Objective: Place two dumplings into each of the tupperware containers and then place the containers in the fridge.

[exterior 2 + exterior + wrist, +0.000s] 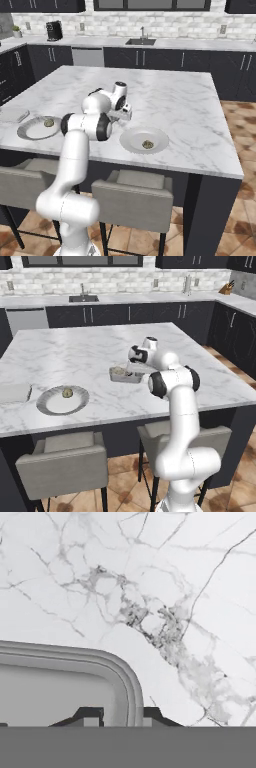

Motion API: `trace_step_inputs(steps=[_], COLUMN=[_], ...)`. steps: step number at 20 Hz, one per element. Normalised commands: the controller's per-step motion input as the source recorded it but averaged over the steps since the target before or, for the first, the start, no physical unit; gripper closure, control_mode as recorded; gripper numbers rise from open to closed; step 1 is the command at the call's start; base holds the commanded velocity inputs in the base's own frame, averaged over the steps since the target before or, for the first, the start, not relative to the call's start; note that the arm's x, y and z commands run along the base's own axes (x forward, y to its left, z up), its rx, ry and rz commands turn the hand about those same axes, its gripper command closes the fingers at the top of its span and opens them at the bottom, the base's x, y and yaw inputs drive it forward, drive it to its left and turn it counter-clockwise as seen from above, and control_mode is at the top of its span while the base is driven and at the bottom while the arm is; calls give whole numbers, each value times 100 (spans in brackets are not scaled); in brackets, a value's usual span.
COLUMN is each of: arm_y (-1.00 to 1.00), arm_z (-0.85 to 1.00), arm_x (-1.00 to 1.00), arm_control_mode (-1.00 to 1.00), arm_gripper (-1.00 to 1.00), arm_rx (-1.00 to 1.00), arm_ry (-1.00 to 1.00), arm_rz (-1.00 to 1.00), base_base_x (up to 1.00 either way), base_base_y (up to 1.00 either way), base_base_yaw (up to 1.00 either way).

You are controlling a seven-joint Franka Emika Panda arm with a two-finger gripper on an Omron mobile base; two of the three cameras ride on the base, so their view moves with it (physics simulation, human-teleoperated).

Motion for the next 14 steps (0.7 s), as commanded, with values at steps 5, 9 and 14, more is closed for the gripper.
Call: trace_step_inputs(steps=[5, 9, 14], arm_y=[47, 65, 56], arm_z=[39, 58, 59], arm_x=[-81, -100, -91], arm_control_mode=[-100, -100, -100], arm_gripper=[100, 100, 100], arm_rx=[17, 15, 12], arm_ry=[-48, -57, -42], arm_rz=[-14, -12, -11], base_base_x=[0, 0, 0], base_base_y=[0, 0, 0], base_base_yaw=[0, 0, 0])
